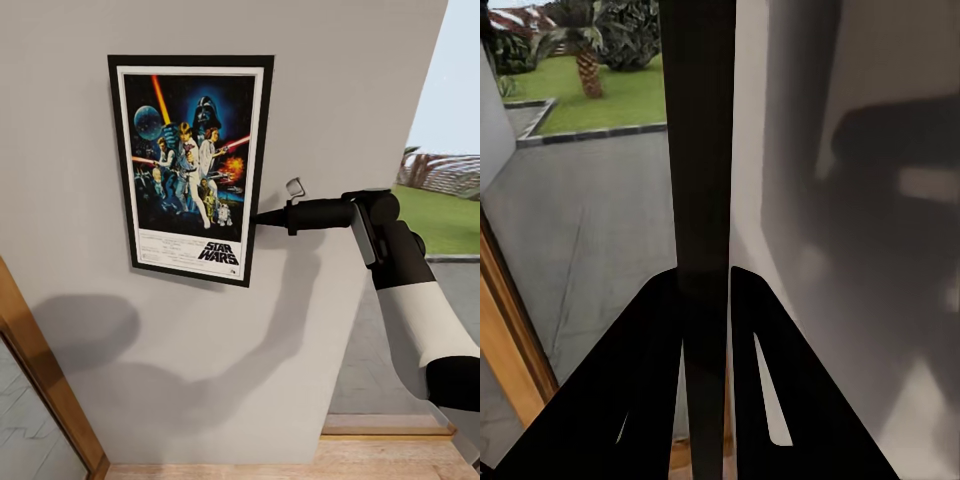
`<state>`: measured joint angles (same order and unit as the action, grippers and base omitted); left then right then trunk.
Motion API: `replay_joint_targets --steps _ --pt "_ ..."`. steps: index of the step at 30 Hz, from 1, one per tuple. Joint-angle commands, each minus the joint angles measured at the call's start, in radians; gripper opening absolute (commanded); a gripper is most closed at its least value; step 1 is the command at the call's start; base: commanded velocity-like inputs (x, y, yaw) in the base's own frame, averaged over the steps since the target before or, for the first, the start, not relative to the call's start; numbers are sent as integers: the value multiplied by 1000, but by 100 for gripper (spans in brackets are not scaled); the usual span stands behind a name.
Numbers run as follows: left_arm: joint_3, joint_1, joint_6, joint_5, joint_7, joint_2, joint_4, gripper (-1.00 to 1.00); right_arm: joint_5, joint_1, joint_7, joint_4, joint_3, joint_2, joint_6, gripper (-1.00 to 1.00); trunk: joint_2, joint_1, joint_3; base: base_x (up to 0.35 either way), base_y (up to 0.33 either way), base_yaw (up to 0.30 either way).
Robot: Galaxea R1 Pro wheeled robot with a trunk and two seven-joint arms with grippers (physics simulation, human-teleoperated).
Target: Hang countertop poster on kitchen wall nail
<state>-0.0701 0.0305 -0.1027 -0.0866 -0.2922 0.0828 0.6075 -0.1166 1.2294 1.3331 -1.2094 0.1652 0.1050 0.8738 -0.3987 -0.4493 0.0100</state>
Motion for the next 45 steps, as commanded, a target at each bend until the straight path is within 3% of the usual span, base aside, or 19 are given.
replay_joint_targets --steps 1,45 --pt "-2 0 1 -9 -7 0 0 100 -8 1 1 0 2 1 11 -100 -1 -1 1 115 124 0" --pt "-2 0 1 -9 -7 0 1 100 -8 1 1 -4 2 -1 12 -100 -1 -1 1 28 46 0"
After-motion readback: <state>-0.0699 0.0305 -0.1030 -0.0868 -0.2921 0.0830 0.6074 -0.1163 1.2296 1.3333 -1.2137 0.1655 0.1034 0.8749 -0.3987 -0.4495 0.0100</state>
